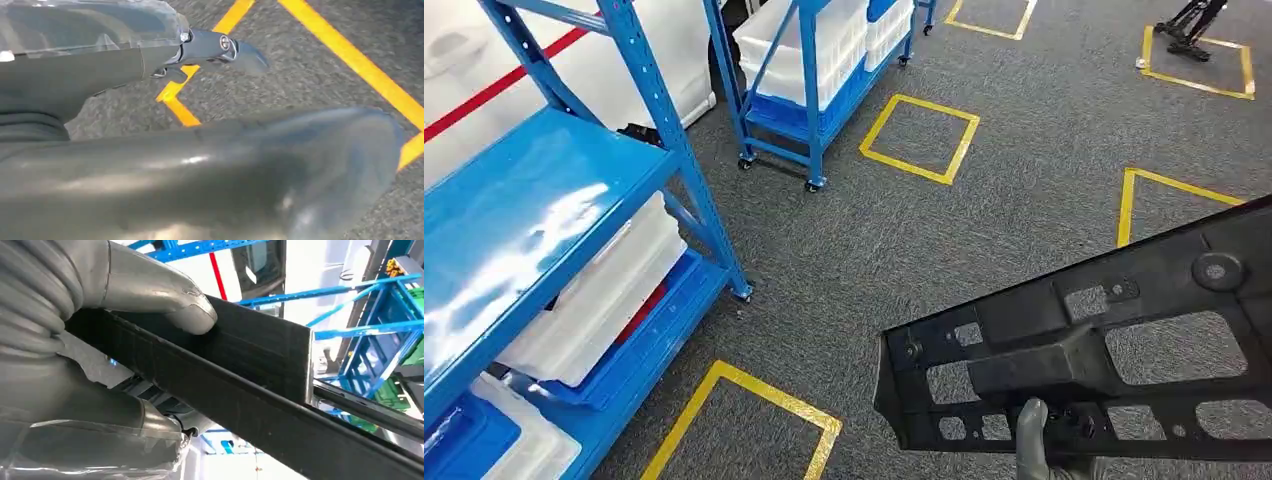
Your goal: Take the parts from the cabinet and place them on the table.
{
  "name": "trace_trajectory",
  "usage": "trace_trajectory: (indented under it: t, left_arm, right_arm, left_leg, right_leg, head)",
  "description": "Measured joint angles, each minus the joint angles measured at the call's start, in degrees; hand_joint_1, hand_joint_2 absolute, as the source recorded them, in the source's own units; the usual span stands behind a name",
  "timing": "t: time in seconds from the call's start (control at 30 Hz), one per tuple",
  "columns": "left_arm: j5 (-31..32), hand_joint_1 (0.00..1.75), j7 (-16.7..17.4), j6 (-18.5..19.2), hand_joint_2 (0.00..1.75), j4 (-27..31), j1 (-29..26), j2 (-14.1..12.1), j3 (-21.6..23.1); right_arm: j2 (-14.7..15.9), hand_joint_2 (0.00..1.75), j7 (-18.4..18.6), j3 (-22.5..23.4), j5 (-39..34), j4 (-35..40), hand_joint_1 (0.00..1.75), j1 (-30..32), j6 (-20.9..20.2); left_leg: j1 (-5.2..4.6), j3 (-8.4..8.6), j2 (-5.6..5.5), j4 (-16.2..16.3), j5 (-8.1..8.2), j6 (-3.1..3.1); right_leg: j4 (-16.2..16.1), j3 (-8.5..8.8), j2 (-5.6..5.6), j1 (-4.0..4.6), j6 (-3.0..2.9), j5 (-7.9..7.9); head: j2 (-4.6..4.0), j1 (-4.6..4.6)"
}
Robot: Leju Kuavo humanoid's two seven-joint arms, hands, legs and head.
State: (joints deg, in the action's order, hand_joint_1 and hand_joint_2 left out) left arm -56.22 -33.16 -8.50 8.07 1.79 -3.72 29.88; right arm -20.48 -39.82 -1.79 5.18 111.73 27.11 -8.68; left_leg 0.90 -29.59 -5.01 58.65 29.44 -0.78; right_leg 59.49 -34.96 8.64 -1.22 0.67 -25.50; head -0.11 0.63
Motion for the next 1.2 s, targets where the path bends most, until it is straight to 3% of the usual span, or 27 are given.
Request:
trace_trajectory:
  t: [0.03,0.07,0.1,0.13,0.2,0.23,0.27,0.33,0.37,0.4,0.43,0.53,0.57,0.6,0.63,0.7,0.73,0.77,0.8,0.87,0.9,0.93,1.03,1.07,1.13,1.17,1.2]
  left_arm:
    - [-0.98,0.00,-0.05,-0.67,0.00,0.00,0.27,0.04,0.00]
    - [-1.82,0.00,0.24,-1.41,0.00,0.00,0.52,0.15,-0.02]
    - [-2.69,0.00,0.76,-2.14,0.00,0.02,0.74,0.18,-0.13]
    - [-3.14,0.00,1.25,-2.32,0.00,0.02,0.81,0.17,-0.17]
    - [-3.23,0.00,1.71,-2.03,0.00,0.02,0.82,0.11,-0.22]
    - [-2.97,0.00,1.79,-2.03,0.00,0.02,0.86,0.11,-0.22]
    - [-2.58,0.00,1.92,-2.12,0.00,0.02,0.95,0.11,-0.17]
    - [-1.77,0.00,2.27,-2.47,0.00,0.02,1.37,0.15,0.13]
    - [-1.44,0.00,2.41,-2.55,0.00,0.02,1.58,0.18,0.50]
    - [-1.35,0.00,2.45,-2.62,0.00,0.02,1.62,0.17,0.72]
    - [-1.27,0.00,2.47,-2.73,0.00,0.02,1.61,0.17,0.83]
    - [-0.72,0.00,2.75,-2.99,0.00,0.07,2.23,0.15,1.18]
    - [-0.50,0.00,2.89,-3.12,0.00,0.09,2.26,0.13,1.51]
    - [-0.15,0.00,2.91,-3.15,0.00,0.09,2.18,0.09,1.90]
    - [0.05,0.00,3.11,-3.17,0.00,0.09,2.16,0.07,2.32]
    - [0.86,0.00,3.83,-3.32,0.00,0.09,2.02,-0.11,3.15]
    - [1.03,0.00,3.83,-3.39,0.00,0.09,1.89,-0.29,3.74]
    - [0.88,0.00,3.61,-3.39,0.00,0.09,1.81,-0.44,4.22]
    - [0.72,0.00,3.32,-3.32,0.00,0.09,1.78,-0.55,4.46]
    - [0.40,0.00,2.37,-2.99,0.00,0.09,1.79,-1.20,4.94]
    - [0.33,0.00,1.88,-2.75,0.00,0.09,1.74,-1.53,5.12]
    - [0.07,0.00,1.33,-2.45,0.00,0.07,1.68,-1.86,5.20]
    - [-0.44,0.00,0.68,-1.99,0.00,0.07,2.09,-2.43,5.47]
    - [-0.68,0.00,0.68,-1.97,0.00,0.07,2.14,-2.56,5.58]
    - [-0.83,0.00,0.66,-1.88,0.00,0.07,2.21,-3.14,5.64]
    - [-0.89,0.00,0.68,-1.86,0.00,0.07,2.07,-3.26,5.73]
    - [-1.07,0.00,0.68,-1.86,0.00,0.07,1.85,-3.49,5.84]
  right_arm:
    - [0.04,1.75,0.00,-0.13,-0.09,0.04,1.75,0.01,-0.30]
    - [0.13,1.75,0.00,-0.17,-0.21,-0.02,1.75,-0.01,-0.67]
    - [0.24,1.75,-0.02,-0.26,-0.33,-0.11,1.75,-0.22,-0.81]
    - [0.41,1.75,0.00,-0.44,-0.35,-0.37,1.75,-0.70,-0.87]
    - [0.70,1.75,0.02,-0.70,-0.24,-0.90,1.75,-1.43,-0.48]
    - [1.01,1.75,0.02,-0.76,-0.04,-1.25,1.75,-1.55,-0.11]
    - [1.29,1.75,0.02,-0.94,0.26,-1.51,1.75,-1.58,0.29]
    - [2.12,1.75,0.02,-1.83,1.48,-1.95,1.75,-1.90,1.81]
    - [2.52,1.75,0.02,-2.34,1.95,-2.08,1.75,-2.14,2.25]
    - [2.86,1.75,0.02,-2.78,2.36,-2.16,1.75,-2.47,2.58]
    - [3.10,1.75,0.02,-3.21,2.60,-2.30,1.75,-2.65,2.67]
    - [3.78,1.75,0.00,-3.82,4.30,-2.71,1.75,-2.69,4.25]
    - [4.17,1.75,0.02,-4.26,5.37,-2.95,1.75,-2.77,5.57]
    - [4.64,1.75,0.02,-4.70,6.08,-3.10,1.75,-2.93,6.58]
    - [5.16,1.75,0.02,-5.23,6.80,-3.32,1.75,-3.28,7.54]
    - [6.17,1.75,0.02,-5.79,8.42,-4.05,1.75,-3.63,8.79]
    - [6.60,1.75,0.02,-5.88,9.25,-4.62,1.75,-3.68,9.27]
    - [7.06,1.75,0.04,-5.88,10.14,-5.50,1.75,-3.67,9.79]
    - [7.35,1.75,0.04,-5.88,10.65,-6.15,1.75,-3.68,9.95]
    - [7.80,1.75,0.04,-5.88,11.74,-7.21,1.75,-3.68,10.23]
    - [7.96,1.75,0.02,-5.86,12.22,-7.67,1.75,-3.68,10.51]
    - [8.11,1.75,0.04,-5.81,12.94,-8.24,1.75,-3.78,11.19]
    - [8.70,1.75,0.09,-5.68,13.90,-9.27,1.75,-3.52,11.93]
    - [8.92,1.75,0.07,-5.66,13.99,-9.49,1.75,-3.31,11.96]
    - [9.26,1.75,0.07,-5.12,14.33,-10.03,1.75,-3.26,12.09]
    - [9.33,1.75,0.07,-4.74,14.43,-10.36,1.75,-3.46,12.13]
    - [9.38,1.75,0.09,-4.39,14.47,-10.77,1.75,-3.56,12.11]
  left_leg:
    - [0.08,0.22,1.04,-0.44,-0.42,0.57]
    - [0.46,0.31,2.19,-0.95,-0.83,1.18]
    - [0.26,0.30,2.84,-1.21,-1.05,1.60]
    - [0.02,0.12,3.91,-1.21,-1.11,1.82]
    - [-0.35,-0.11,6.02,-1.17,-1.10,1.93]
    - [-0.45,-0.18,7.09,-1.14,-1.09,1.94]
    - [-0.48,-0.16,7.95,-1.14,-1.08,1.93]
    - [-0.57,-0.04,9.38,-1.14,-0.98,1.82]
    - [-0.62,0.15,10.03,-1.14,-0.91,1.72]
    - [-0.95,0.27,10.62,-1.10,-0.72,1.42]
    - [-1.09,0.22,11.02,-1.05,-0.57,1.11]
    - [-1.14,0.80,12.74,-1.28,-0.53,0.46]
    - [-0.87,0.56,11.61,-0.87,0.10,0.01]
    - [-0.71,0.15,8.38,0.72,1.41,-0.14]
    - [-0.64,-1.63,6.41,4.72,3.96,-0.20]
    - [-0.61,-6.09,5.52,14.19,8.09,-0.34]
    - [-0.60,-7.48,5.51,16.94,8.58,-0.39]
    - [-0.57,-7.71,5.51,17.01,7.49,-0.41]
    - [-0.47,-6.64,5.47,14.21,5.15,-0.39]
    - [-0.06,-2.30,4.09,4.06,-0.54,-0.34]
    - [0.33,-0.92,1.04,0.80,-0.84,-0.32]
    - [0.42,-0.91,-1.47,-0.23,-0.50,-0.42]
    - [-0.09,-0.90,0.73,0.12,-0.82,0.31]
    - [0.32,-0.87,1.69,-0.48,-1.22,0.91]
    - [0.13,-0.75,3.43,-0.95,-1.59,1.81]
    - [-0.03,-0.86,4.30,-0.97,-1.59,1.87]
    - [-0.19,-0.92,5.26,-0.96,-1.56,1.92]
  right_leg:
    - [-0.12,-0.26,1.03,0.13,0.58,0.37]
    - [0.61,-0.41,-1.23,0.00,0.49,-0.11]
    - [2.40,-1.37,-5.42,0.49,0.60,-1.68]
    - [6.26,-3.26,-7.35,0.53,0.83,-4.19]
    - [14.87,-7.17,-8.27,0.30,1.15,-8.08]
    - [17.04,-7.96,-8.38,0.28,1.21,-8.38]
    - [16.14,-7.22,-8.46,0.29,1.22,-7.36]
    - [8.33,-2.44,-9.14,0.38,0.87,-3.47]
    - [2.74,0.94,-10.76,0.58,0.42,-1.61]
    - [-0.49,2.46,-13.74,1.30,-0.22,-2.48]
    - [-0.53,2.36,-12.79,1.43,-0.75,-2.02]
    - [-0.72,1.93,-10.90,1.60,-1.38,-1.78]
    - [-1.31,2.33,-10.23,0.88,-1.89,-1.33]
    - [-1.43,2.26,-9.76,0.87,-2.19,-1.20]
    - [-1.41,2.08,-9.17,0.86,-2.41,-1.08]
    - [-1.34,1.86,-7.71,0.92,-2.59,-0.96]
    - [-1.26,1.81,-6.96,0.94,-2.58,-0.96]
    - [-1.14,1.84,-6.00,0.92,-2.58,-0.96]
    - [-0.94,1.85,-5.08,0.87,-2.54,-0.99]
    - [-0.44,1.87,-3.30,0.76,-2.26,-1.16]
    - [-0.22,1.69,-2.69,0.69,-1.96,-1.29]
    - [0.40,1.07,-1.93,0.93,-1.45,-1.26]
    - [-0.20,0.46,0.22,0.42,-0.14,-0.42]
    - [-0.14,0.15,0.95,0.43,0.18,-0.31]
    - [3.77,-1.57,-6.23,0.85,0.40,-3.33]
    - [7.93,-3.62,-7.59,0.82,0.66,-5.64]
    - [12.41,-5.74,-8.08,0.70,0.80,-7.67]
  head:
    - [0.00,-0.04]
    - [0.00,-0.09]
    - [0.00,-0.28]
    - [0.00,-0.33]
    - [0.00,-0.31]
    - [0.00,-0.33]
    - [0.00,-0.33]
    - [0.00,-0.33]
    - [0.00,-0.33]
    - [0.00,-0.33]
    - [0.00,-0.26]
    - [0.00,-0.31]
    - [0.00,-0.24]
    - [0.00,-0.22]
    - [0.00,-0.15]
    - [0.00,-0.20]
    - [0.00,-0.17]
    - [0.00,-0.20]
    - [0.00,-0.20]
    - [0.00,-0.17]
    - [0.00,-0.20]
    - [0.00,-0.20]
    - [0.00,-0.24]
    - [0.00,-0.24]
    - [0.00,-0.64]
    - [0.00,-0.63]
    - [0.00,-0.66]
